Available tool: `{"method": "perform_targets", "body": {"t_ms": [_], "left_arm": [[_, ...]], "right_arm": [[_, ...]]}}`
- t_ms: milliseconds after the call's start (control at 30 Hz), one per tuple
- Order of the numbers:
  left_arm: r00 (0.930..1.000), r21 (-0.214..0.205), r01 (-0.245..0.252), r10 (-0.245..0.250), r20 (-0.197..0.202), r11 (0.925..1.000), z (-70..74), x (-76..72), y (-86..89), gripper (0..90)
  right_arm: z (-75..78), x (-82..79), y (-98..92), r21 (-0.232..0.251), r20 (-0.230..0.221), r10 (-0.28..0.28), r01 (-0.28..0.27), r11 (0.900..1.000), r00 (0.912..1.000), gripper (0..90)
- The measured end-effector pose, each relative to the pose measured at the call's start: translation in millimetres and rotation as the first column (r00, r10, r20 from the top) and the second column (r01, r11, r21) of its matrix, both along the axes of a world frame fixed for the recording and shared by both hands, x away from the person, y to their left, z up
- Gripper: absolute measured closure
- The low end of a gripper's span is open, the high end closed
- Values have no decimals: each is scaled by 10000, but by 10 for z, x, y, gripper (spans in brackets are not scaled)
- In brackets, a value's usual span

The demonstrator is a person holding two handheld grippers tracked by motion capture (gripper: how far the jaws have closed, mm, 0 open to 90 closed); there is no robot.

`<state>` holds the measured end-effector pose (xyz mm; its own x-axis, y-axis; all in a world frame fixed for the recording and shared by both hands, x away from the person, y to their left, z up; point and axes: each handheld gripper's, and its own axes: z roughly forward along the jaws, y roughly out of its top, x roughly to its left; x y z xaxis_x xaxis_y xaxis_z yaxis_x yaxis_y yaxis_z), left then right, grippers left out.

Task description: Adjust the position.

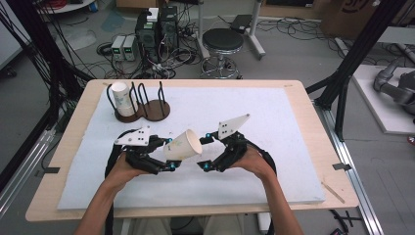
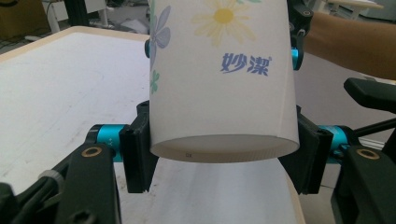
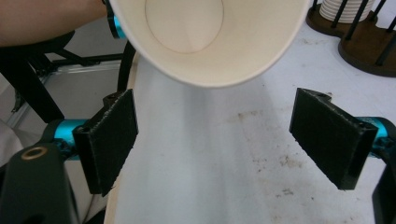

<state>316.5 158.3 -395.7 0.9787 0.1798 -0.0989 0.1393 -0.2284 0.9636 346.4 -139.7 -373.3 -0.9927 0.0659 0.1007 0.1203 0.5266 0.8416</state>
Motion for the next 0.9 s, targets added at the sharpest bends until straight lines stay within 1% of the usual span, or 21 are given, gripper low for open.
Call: {"method": "perform_targets", "body": {"t_ms": [33,100,133,167,233,267,433,467,533,567,667,767,800,900], "left_arm": [[10000,-23,-8,8,50,10000,0,0,-3,364],[10000,-167,-7,8,65,9999,0,1,-12,365],[10000,-226,-5,7,91,9997,0,3,-11,364],[10000,-326,-17,19,77,9995,-2,4,-14,365],[10000,-414,-7,11,84,9991,-5,5,-19,365],[10000,-415,3,0,75,9991,-6,4,-23,365],[9999,-451,70,-65,113,9990,-20,5,-41,364],[9999,-463,77,-73,97,9989,-25,4,-49,364],[9999,-415,131,-127,93,9991,-31,6,-64,364],[9999,-400,142,-138,97,9991,-34,7,-72,364],[9998,-357,190,-187,85,9992,-41,8,-98,364],[9996,-346,256,-253,90,9991,-50,11,-134,365],[9996,-379,271,-269,55,9989,-54,10,-149,364],[9991,-292,407,-405,80,9987,-59,10,-187,365]], "right_arm": [[-3,-3,5,28,-76,2,-2,10000,10000,161],[-12,-3,18,105,-55,34,-33,9999,10000,161],[-20,-4,19,206,-28,17,-17,9998,10000,161],[-34,-2,19,380,-139,83,-77,9992,9999,161],[-59,-8,10,552,-191,5,5,9985,9998,163],[-71,-9,11,618,-279,-6,24,9981,9996,163],[-119,-8,15,885,-387,20,14,9961,9992,163],[-120,-8,19,992,-342,69,-34,9951,9994,164],[-120,-11,27,1262,-398,144,-93,9920,9991,170],[-116,-12,34,1322,-316,171,-128,9911,9994,169],[-110,-13,43,1470,-407,246,-183,9890,9989,169],[-105,-8,54,1632,-360,311,-248,9863,9989,170],[-102,-11,58,1655,-408,306,-235,9859,9987,169],[-99,-7,80,1877,-419,367,-282,9818,9984,170]]}}
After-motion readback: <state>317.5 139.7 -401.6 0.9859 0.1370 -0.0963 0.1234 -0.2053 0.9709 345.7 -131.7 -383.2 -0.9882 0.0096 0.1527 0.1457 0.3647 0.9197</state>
